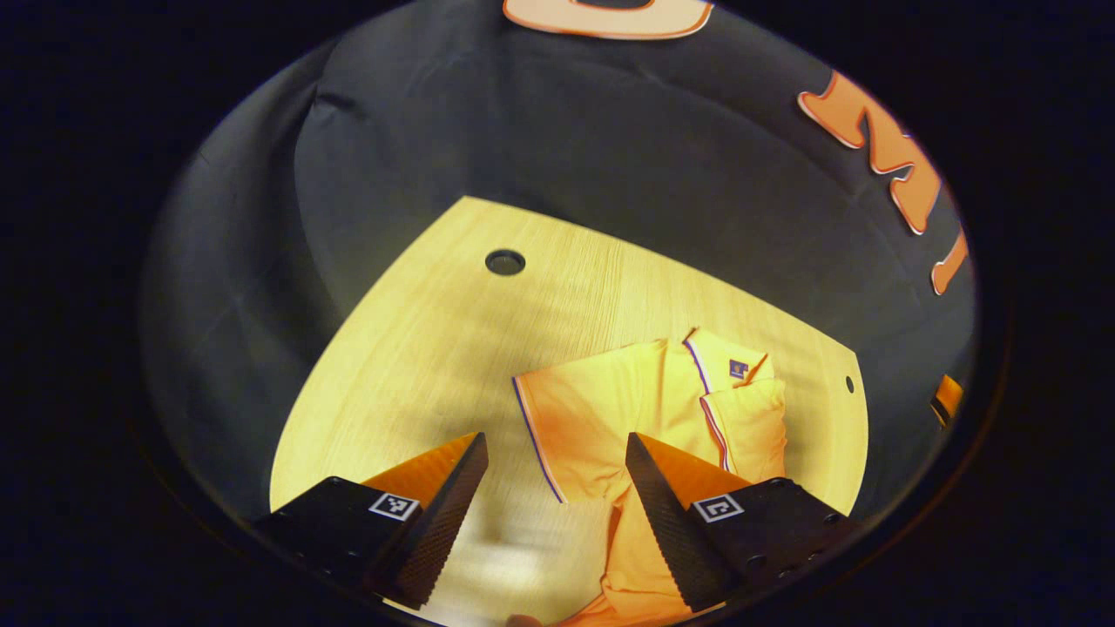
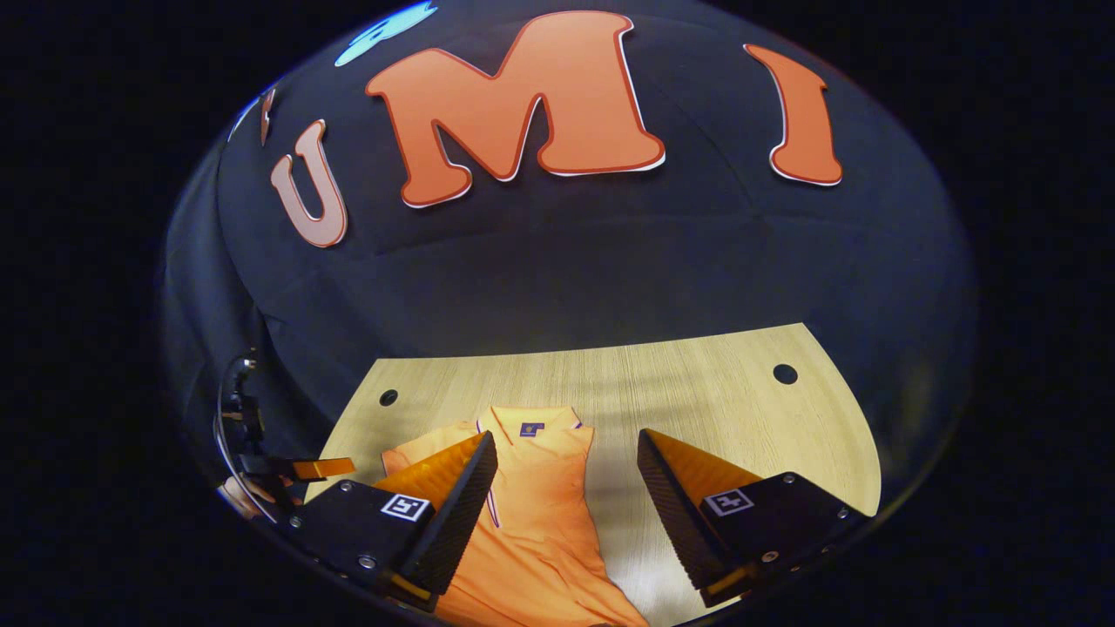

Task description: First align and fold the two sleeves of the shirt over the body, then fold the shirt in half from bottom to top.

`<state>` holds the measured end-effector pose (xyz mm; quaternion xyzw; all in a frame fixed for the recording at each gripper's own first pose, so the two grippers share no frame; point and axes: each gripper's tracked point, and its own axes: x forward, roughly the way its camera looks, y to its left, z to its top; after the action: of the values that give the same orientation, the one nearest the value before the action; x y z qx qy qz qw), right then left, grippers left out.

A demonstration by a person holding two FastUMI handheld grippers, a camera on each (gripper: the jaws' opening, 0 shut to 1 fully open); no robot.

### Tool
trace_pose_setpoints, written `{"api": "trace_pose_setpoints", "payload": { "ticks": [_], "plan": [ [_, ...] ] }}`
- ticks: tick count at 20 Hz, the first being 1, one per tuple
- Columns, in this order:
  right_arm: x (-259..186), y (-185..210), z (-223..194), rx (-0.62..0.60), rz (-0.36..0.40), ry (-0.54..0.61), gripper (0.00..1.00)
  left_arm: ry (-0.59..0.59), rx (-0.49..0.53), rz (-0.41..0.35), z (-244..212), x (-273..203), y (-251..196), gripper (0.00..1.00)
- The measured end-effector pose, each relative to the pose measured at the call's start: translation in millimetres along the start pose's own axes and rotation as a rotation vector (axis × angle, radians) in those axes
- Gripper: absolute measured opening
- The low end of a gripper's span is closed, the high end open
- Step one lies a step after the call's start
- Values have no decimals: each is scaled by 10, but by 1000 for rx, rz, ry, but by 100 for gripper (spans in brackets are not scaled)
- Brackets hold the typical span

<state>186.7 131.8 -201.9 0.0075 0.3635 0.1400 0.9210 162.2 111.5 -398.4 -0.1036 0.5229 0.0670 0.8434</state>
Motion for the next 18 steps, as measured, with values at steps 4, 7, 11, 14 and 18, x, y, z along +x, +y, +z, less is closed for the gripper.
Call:
{"api": "trace_pose_setpoints", "payload": {
  "ticks": [4,7,11,14,18],
  "plan": [
    [-127,-199,-23,22,11,-1,99,168,-84,41,-205,398,54,98],
    [-165,-348,-72,37,9,9,99,224,-105,78,-295,580,102,98],
    [-163,-504,-156,52,9,32,99,268,-101,144,-360,751,243,98],
    [-177,-588,-237,65,13,51,99,281,-96,167,-397,830,255,99],
    [-164,-639,-252,73,16,59,99,302,-73,221,-460,907,317,98]
  ]
}}
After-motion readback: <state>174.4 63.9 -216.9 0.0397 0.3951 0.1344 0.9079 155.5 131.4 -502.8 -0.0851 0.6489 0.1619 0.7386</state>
